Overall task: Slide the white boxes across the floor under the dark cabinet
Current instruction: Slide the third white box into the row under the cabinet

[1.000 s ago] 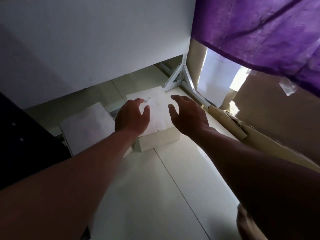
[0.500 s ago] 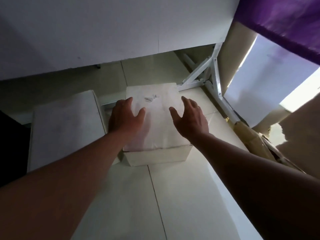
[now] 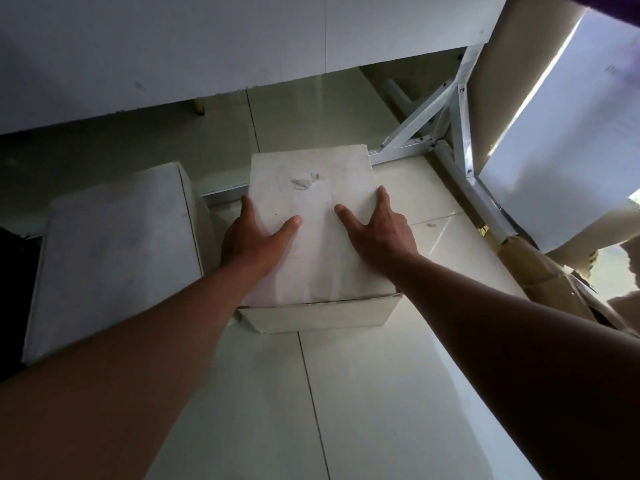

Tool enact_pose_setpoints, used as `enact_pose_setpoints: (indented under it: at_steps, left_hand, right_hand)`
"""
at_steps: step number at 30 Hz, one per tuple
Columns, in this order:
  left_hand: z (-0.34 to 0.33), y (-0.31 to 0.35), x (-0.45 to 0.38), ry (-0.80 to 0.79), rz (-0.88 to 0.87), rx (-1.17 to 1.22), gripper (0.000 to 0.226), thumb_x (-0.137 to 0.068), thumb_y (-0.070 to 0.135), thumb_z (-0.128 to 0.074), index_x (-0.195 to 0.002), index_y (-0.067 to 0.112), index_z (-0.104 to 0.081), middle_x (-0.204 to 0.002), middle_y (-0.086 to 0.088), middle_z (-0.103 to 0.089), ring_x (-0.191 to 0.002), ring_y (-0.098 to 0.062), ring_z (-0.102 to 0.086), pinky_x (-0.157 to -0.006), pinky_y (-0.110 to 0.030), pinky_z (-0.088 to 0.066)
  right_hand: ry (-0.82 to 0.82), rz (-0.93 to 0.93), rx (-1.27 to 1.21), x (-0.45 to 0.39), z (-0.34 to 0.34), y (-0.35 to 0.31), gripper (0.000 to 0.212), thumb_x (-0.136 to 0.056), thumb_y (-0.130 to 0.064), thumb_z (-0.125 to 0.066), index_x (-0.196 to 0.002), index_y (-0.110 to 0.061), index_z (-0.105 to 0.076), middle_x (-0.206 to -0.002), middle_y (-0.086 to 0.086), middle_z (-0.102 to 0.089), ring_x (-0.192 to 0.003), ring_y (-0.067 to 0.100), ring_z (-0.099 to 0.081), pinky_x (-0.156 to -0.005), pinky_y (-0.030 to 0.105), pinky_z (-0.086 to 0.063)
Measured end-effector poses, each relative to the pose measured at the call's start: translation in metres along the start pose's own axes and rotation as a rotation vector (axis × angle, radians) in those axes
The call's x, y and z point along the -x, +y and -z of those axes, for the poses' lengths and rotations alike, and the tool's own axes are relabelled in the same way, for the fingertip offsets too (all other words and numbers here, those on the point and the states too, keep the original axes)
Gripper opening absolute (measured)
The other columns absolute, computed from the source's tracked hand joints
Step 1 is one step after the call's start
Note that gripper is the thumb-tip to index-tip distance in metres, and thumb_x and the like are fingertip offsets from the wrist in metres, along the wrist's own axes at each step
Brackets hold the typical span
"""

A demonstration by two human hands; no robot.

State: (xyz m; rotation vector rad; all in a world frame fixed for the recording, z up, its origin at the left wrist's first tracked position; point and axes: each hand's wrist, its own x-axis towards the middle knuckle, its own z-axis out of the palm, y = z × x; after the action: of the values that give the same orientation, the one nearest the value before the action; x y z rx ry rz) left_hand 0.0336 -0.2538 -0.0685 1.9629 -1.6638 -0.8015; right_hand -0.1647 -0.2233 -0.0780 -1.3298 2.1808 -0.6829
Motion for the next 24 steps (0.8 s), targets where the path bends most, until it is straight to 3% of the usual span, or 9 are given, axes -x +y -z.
enact_pose_setpoints:
  at_steps: [10, 16, 21, 24]
  left_hand:
    - [0.009, 0.0, 0.028, -0.05, -0.033, -0.028, 0.095, -0.072, 0.071, -0.063, -0.145, 0.021, -0.028, -0.143, -0.003, -0.05, -0.127, -0.032, -0.049, -0.103, -0.044, -0.044]
    - [0.038, 0.003, 0.068, -0.055, -0.096, -0.016, 0.094, -0.073, 0.07, -0.062, -0.145, 0.02, -0.029, -0.141, -0.004, -0.053, -0.125, -0.032, -0.051, -0.101, -0.042, -0.045]
    - [0.073, 0.005, 0.112, -0.045, -0.171, -0.038, 0.104, -0.075, 0.071, -0.058, -0.154, 0.021, -0.012, -0.149, -0.006, -0.045, -0.132, -0.031, -0.045, -0.101, -0.038, -0.043]
    - [0.093, 0.001, 0.141, -0.043, -0.2, -0.04, 0.104, -0.074, 0.073, -0.056, -0.154, 0.021, -0.013, -0.148, -0.005, -0.045, -0.131, -0.031, -0.046, -0.101, -0.038, -0.043]
  right_hand:
    - [0.036, -0.02, -0.032, 0.037, 0.007, 0.005, 0.081, -0.082, -0.076, -0.047, -0.136, -0.019, -0.028, -0.115, 0.016, -0.062, -0.096, 0.037, -0.059, -0.078, 0.042, -0.047]
    - [0.102, -0.031, -0.022, 0.093, 0.029, -0.011, 0.083, -0.082, -0.077, -0.045, -0.14, -0.02, -0.027, -0.114, 0.012, -0.061, -0.089, 0.031, -0.059, -0.08, 0.046, -0.053]
    - [0.16, -0.057, -0.034, 0.15, 0.051, -0.031, 0.074, -0.082, -0.075, -0.048, -0.131, -0.021, -0.034, -0.109, 0.011, -0.062, -0.089, 0.031, -0.062, -0.08, 0.051, -0.054]
    - [0.205, -0.085, -0.043, 0.19, 0.062, -0.042, 0.075, -0.082, -0.076, -0.048, -0.133, -0.022, -0.034, -0.11, 0.009, -0.061, -0.088, 0.031, -0.061, -0.08, 0.05, -0.054]
